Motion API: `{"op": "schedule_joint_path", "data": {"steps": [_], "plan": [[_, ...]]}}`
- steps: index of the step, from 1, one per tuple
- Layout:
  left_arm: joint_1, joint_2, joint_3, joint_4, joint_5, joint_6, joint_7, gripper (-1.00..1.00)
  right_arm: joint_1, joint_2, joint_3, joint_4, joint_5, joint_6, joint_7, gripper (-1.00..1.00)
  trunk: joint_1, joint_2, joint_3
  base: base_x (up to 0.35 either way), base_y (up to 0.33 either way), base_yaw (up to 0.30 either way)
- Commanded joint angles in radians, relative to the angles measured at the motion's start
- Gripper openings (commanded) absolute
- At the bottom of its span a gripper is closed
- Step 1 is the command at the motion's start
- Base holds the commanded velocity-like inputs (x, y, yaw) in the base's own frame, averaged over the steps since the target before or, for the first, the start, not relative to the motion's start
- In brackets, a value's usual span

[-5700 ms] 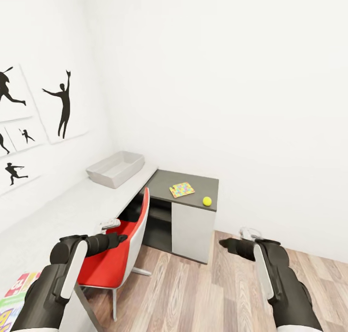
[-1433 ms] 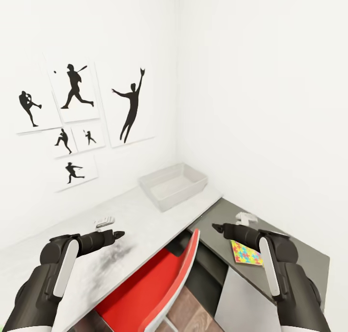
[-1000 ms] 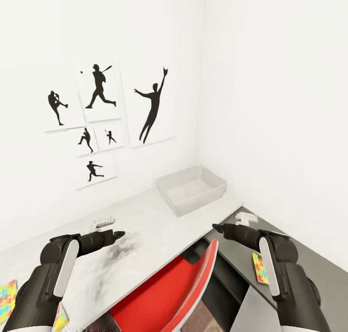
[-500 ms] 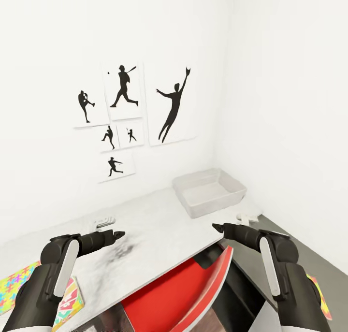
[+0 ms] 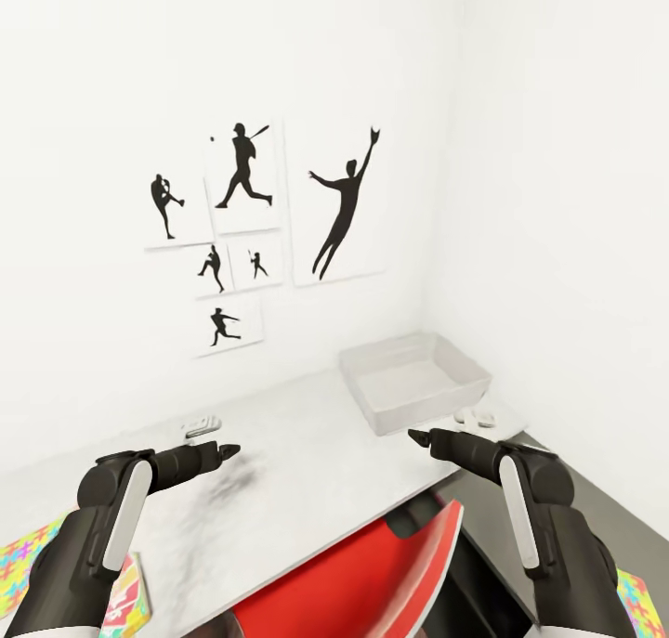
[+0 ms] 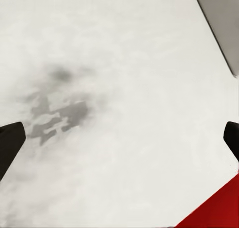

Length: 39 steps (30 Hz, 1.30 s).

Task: Put all the toys in the child's room - the three board games (two on the bed and one on the table), the two jigsaw puzzles on the table, and the tennis ball on the table - inside the toy box on the table in the child's room.

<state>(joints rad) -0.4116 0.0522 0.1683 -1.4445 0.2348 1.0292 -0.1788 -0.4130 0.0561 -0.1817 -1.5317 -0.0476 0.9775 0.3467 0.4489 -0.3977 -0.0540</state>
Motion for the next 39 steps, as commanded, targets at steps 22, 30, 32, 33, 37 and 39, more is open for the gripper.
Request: {"op": "schedule_joint_path", "data": {"steps": [22, 30, 32, 33, 37, 39], "plan": [[-0.001, -0.002, 0.000, -0.001, -0.002, 0.005, -0.005, 1.00, -0.001, 0.001, -0.001, 0.001, -0.005, -0.016, 0.004, 1.00, 0.001, -0.002, -0.002, 0.103, -0.063, -0.084], [-0.001, -0.001, 0.002, -0.001, -0.002, 0.005, -0.005, 1.00, -0.001, 0.002, -0.001, 0.001, -0.003, -0.024, 0.005, 1.00, 0.001, -0.002, -0.002, 0.015, -0.059, -0.008], [-0.001, -0.001, 0.002, -0.001, -0.002, 0.005, -0.005, 1.00, -0.001, 0.002, -0.001, 0.001, -0.003, -0.024, 0.005, 1.00, 0.001, -0.002, -0.002, 0.014, -0.163, -0.002], [-0.001, -0.002, 0.003, -0.001, -0.002, 0.005, -0.005, 1.00, -0.001, 0.002, -0.001, 0.001, -0.003, -0.024, 0.005, 1.00, 0.001, -0.002, -0.002, 0.043, -0.196, -0.001], [-0.001, -0.002, 0.004, -0.001, -0.002, 0.005, -0.005, 1.00, -0.001, 0.003, -0.001, 0.001, -0.002, -0.025, 0.005, 1.00, 0.001, -0.002, -0.002, 0.037, -0.146, -0.001], [-0.001, -0.002, 0.005, -0.001, -0.002, 0.005, -0.005, 1.00, -0.001, 0.003, -0.001, 0.001, -0.002, -0.025, 0.005, 1.00, 0.001, -0.002, -0.002, 0.019, -0.075, 0.000]]}}
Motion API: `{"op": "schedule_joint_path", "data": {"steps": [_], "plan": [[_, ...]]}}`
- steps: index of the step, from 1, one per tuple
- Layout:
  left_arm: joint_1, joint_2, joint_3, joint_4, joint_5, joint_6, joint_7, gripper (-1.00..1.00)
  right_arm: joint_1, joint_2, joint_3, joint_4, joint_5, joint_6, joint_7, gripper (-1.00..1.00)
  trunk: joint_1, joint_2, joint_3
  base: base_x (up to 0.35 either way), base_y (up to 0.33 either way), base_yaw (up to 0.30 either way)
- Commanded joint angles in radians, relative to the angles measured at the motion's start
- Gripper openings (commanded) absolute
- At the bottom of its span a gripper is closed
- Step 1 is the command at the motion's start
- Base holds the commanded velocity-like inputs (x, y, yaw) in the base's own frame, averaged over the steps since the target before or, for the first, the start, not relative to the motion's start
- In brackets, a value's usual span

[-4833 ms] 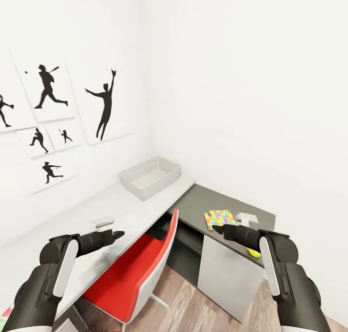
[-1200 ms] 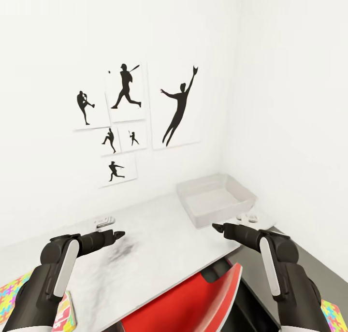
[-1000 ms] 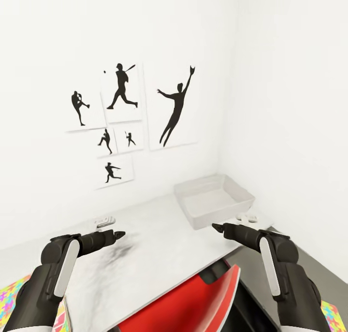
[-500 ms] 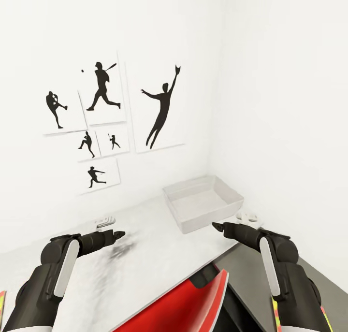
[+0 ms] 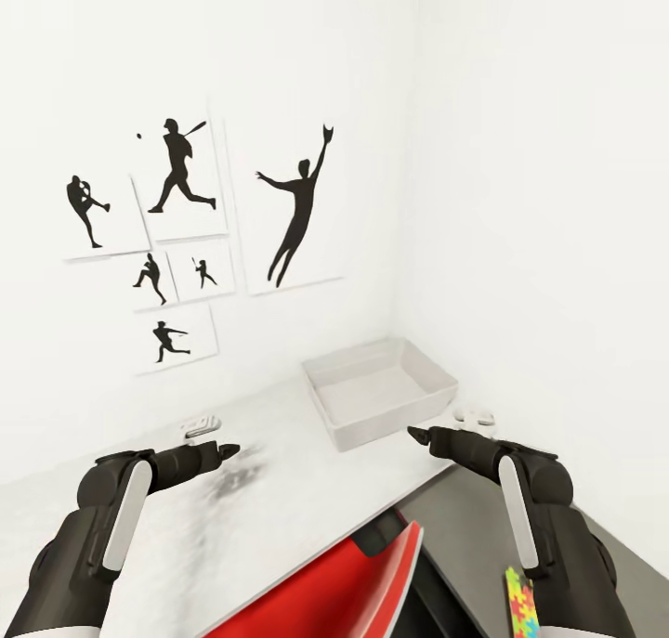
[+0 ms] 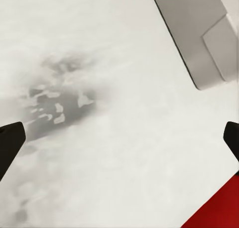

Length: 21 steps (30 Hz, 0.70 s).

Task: Put all the toys in the child's room - the three board games (two on the bed and one on the table), the two jigsaw puzzles on the table, and the tennis ball on the table - inside the toy box on the table in the child's room.

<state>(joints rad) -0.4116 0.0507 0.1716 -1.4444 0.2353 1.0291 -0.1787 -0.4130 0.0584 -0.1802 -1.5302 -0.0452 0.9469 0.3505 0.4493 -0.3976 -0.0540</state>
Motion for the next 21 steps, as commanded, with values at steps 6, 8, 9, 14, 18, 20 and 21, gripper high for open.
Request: {"op": "schedule_joint_path", "data": {"steps": [6, 8, 9, 14, 18, 20, 21], "plan": [[-0.001, 0.000, 0.001, -0.001, -0.002, 0.005, -0.005, 1.00, -0.001, 0.001, -0.002, -0.001, -0.004, 0.006, 0.001, 1.00, 0.001, -0.002, -0.002, 0.008, -0.033, 0.000], [-0.001, 0.000, 0.001, -0.001, -0.002, 0.005, -0.005, 1.00, -0.001, 0.001, -0.002, -0.001, -0.003, 0.005, 0.000, 1.00, 0.001, -0.002, -0.002, 0.030, -0.010, 0.000], [-0.001, 0.000, 0.000, -0.001, -0.002, 0.005, -0.005, 1.00, -0.001, 0.001, -0.002, -0.001, -0.003, 0.005, 0.000, 1.00, 0.001, -0.002, -0.002, 0.059, -0.007, 0.000], [-0.001, 0.000, 0.000, -0.001, -0.002, 0.005, -0.005, 1.00, -0.001, 0.001, -0.001, -0.001, -0.003, 0.004, -0.002, 1.00, 0.001, -0.002, -0.002, 0.127, -0.003, 0.079], [-0.001, 0.000, 0.000, -0.001, -0.002, 0.005, -0.005, 1.00, -0.001, 0.001, -0.001, -0.001, -0.003, 0.004, -0.003, 1.00, 0.001, -0.002, -0.002, 0.069, -0.001, 0.135], [-0.001, 0.000, 0.000, -0.001, -0.002, 0.005, -0.005, 1.00, -0.001, 0.001, -0.001, -0.001, -0.004, 0.004, -0.002, 1.00, 0.001, -0.002, -0.002, 0.027, 0.000, 0.056], [-0.001, 0.000, 0.000, -0.001, -0.002, 0.005, -0.005, 1.00, -0.001, 0.001, -0.001, -0.001, -0.004, 0.004, -0.002, 1.00, 0.001, -0.002, -0.002, 0.020, 0.000, 0.040]]}}
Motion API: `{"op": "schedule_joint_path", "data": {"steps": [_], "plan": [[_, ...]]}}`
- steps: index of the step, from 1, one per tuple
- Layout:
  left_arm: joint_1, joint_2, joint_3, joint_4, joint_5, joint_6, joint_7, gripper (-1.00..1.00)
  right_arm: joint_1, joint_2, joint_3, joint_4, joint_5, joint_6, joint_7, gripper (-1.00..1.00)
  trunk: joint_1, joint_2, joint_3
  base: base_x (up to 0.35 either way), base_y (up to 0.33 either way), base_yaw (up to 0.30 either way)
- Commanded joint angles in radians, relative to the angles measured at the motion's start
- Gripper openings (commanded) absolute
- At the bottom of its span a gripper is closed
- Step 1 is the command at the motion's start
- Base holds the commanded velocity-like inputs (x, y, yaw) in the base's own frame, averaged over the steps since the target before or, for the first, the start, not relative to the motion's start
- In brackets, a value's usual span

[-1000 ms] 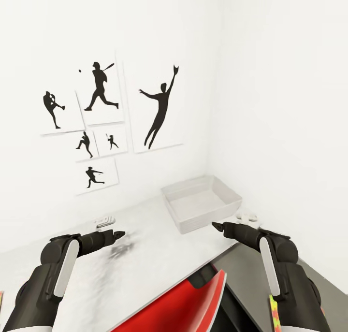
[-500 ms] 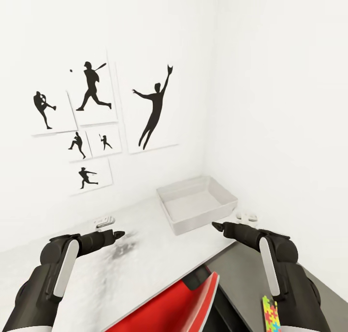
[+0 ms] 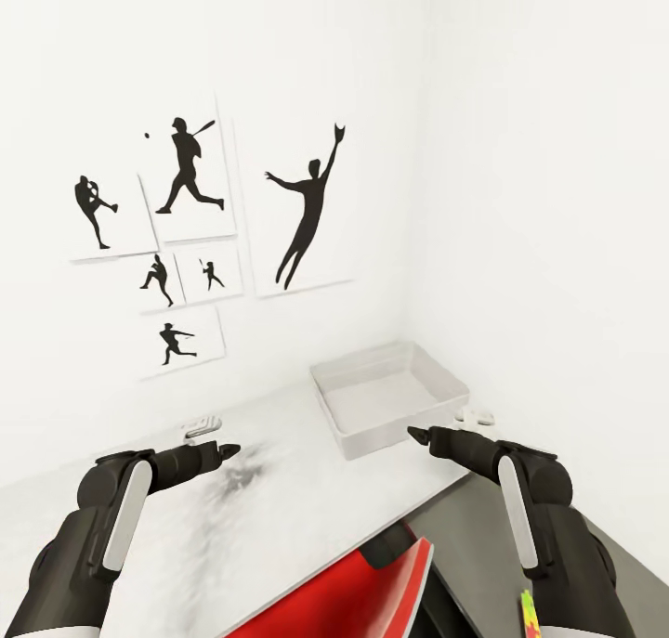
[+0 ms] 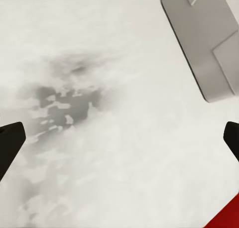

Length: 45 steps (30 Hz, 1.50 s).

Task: Put all the toys in the child's room - the three board games (two on the bed and one on the table), the two jigsaw puzzles on the table, and the tennis ball on the table - inside the toy box on the table in the child's room.

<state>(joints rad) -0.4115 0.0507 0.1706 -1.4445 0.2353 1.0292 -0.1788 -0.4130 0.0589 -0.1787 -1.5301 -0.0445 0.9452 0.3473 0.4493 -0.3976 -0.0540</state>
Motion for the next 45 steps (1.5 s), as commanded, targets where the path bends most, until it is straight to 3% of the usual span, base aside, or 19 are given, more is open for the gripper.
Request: {"op": "schedule_joint_path", "data": {"steps": [1, 45], "plan": [[-0.001, 0.000, 0.001, 0.000, -0.002, 0.005, -0.005, 1.00, -0.001, 0.001, -0.002, 0.000, -0.004, 0.006, 0.001, 1.00, 0.001, -0.002, -0.002, 0.016, 0.000, 0.032], [-0.001, 0.000, -0.003, 0.000, -0.002, 0.005, -0.005, 1.00, -0.001, 0.001, -0.002, 0.021, -0.002, -0.023, -0.003, 1.00, 0.001, -0.002, -0.002, 0.049, 0.000, 0.003]]}}
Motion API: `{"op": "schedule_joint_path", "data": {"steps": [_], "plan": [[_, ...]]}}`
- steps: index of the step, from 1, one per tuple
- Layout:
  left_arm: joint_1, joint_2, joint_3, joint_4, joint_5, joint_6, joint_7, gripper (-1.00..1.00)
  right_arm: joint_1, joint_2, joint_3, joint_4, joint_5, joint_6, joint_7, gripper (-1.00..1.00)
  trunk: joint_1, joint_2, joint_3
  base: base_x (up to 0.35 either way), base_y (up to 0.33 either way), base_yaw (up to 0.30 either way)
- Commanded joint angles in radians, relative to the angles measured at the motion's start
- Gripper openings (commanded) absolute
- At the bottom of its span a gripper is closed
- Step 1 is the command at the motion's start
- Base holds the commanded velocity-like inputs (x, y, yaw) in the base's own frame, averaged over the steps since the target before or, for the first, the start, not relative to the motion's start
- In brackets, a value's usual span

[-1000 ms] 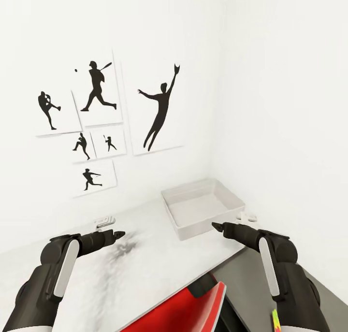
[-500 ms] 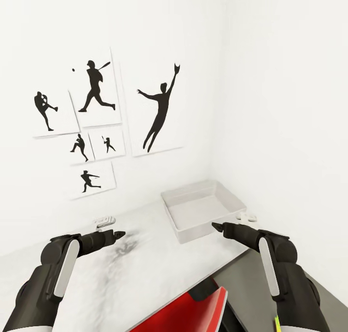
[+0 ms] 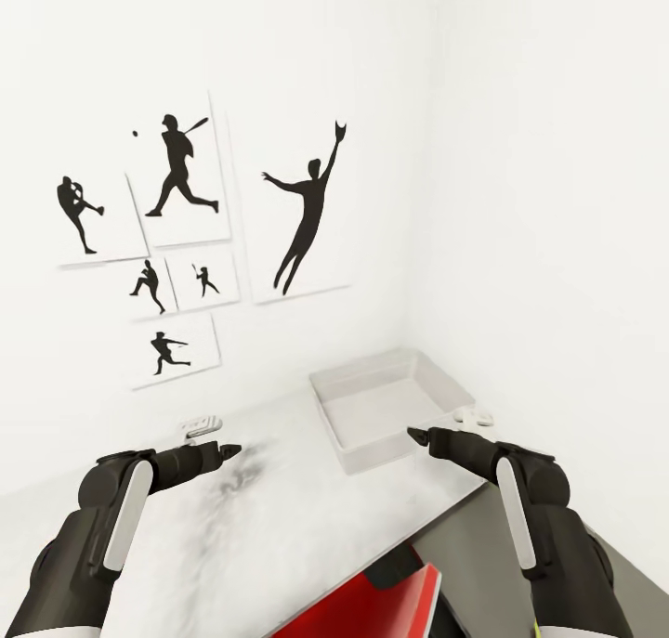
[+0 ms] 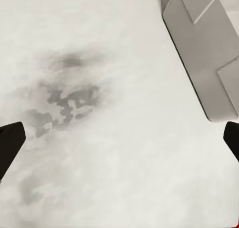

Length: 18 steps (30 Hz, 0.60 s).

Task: Put all the toys in the child's room - the three board games (two on the bed and one on the table), the two jigsaw puzzles on the table, and the tennis ball on the table - inside the toy box on the table in the child's room.

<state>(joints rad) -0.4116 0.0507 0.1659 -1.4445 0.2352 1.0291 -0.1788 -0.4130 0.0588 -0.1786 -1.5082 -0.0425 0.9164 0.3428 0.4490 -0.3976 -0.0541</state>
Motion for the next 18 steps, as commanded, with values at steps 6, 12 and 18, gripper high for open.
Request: {"op": "schedule_joint_path", "data": {"steps": [6, 12, 18], "plan": [[-0.001, 0.000, 0.001, -0.001, -0.002, 0.005, -0.005, 1.00, -0.001, 0.001, -0.002, 0.000, -0.003, 0.005, 0.001, 1.00, 0.001, -0.002, -0.002, 0.081, 0.000, 0.000], [-0.001, 0.000, 0.001, -0.001, -0.002, 0.005, -0.005, 1.00, -0.001, 0.001, -0.002, 0.000, -0.002, 0.004, 0.001, 1.00, 0.001, -0.002, -0.002, 0.018, 0.000, 0.000], [-0.001, 0.000, 0.001, -0.001, -0.002, 0.005, -0.005, 1.00, -0.001, 0.001, -0.002, 0.000, -0.002, 0.004, 0.001, 1.00, 0.001, -0.002, -0.002, 0.004, 0.000, 0.000]]}}
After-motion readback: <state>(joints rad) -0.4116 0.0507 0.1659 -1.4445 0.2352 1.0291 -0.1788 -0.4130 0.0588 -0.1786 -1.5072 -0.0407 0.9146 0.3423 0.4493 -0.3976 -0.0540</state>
